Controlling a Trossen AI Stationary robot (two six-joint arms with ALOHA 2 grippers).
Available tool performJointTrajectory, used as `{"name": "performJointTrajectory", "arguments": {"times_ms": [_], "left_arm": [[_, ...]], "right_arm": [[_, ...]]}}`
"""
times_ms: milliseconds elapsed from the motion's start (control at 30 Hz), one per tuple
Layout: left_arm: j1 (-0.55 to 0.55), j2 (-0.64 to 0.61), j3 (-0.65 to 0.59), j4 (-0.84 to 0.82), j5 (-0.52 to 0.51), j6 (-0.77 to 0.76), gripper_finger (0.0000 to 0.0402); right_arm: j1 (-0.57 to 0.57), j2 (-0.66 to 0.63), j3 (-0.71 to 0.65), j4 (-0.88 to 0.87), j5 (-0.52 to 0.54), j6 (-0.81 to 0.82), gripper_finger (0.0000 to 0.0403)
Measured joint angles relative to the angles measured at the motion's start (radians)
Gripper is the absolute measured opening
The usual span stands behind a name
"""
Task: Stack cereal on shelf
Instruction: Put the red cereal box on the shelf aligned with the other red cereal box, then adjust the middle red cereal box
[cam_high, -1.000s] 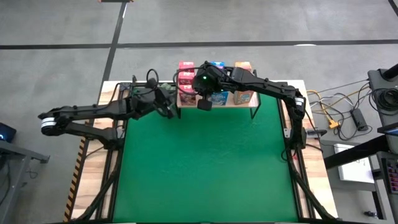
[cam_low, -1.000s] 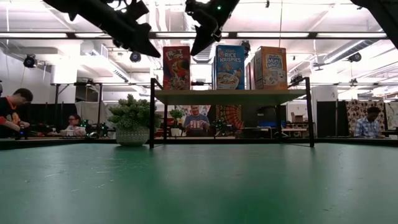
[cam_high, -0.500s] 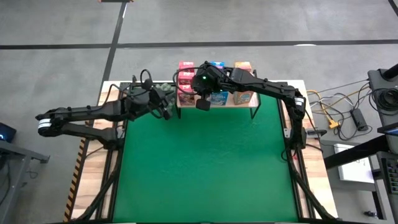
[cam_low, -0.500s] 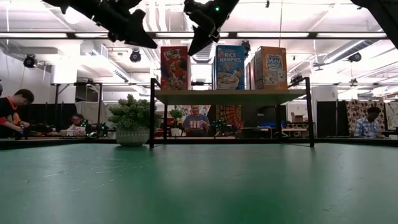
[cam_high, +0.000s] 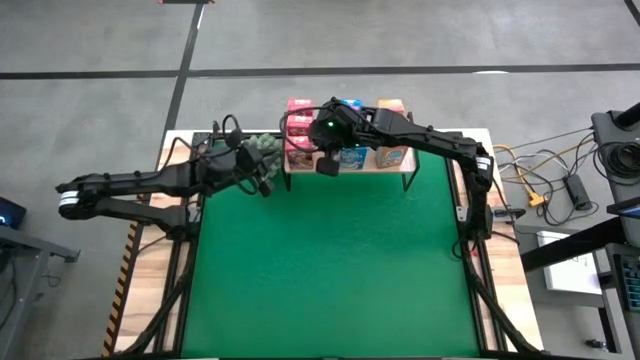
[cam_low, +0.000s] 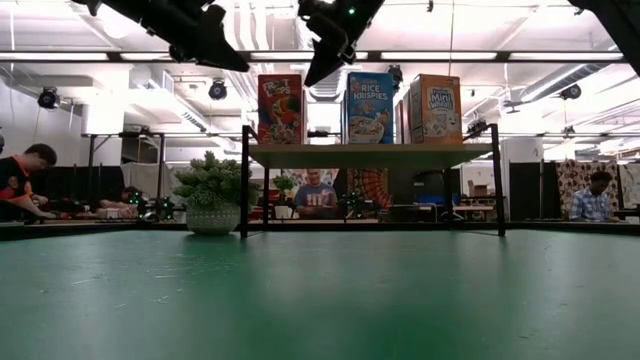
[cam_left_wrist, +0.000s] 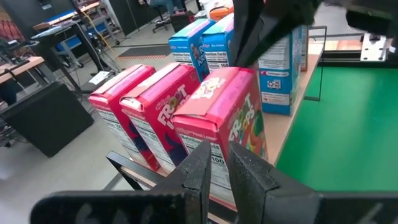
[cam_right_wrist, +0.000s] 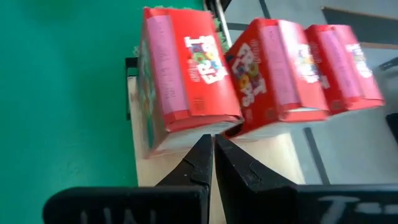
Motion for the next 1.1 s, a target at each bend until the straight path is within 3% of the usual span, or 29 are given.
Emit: {"name": "performJointTrajectory", "arguments": {"times_ms": [233,600,1100], "left_arm": [[-0.02,-0.025,-0.002,-0.024,0.0,-0.02,0.0037],[-0.021,-0.022,-0.002,-0.032,0.001,-0.02,0.0037],[-0.021,-0.021,-0.002,-0.034,0.001,-0.02,0.0037]], "right_arm": [[-0.023,-0.033,0.002,0.011,0.11,-0.033,0.0009],[-0.117,0.014,0.002,0.078,0.035,-0.042,0.0009],[-0.119,0.043,0.001,0.116,0.033,-0.061,0.0009]]}}
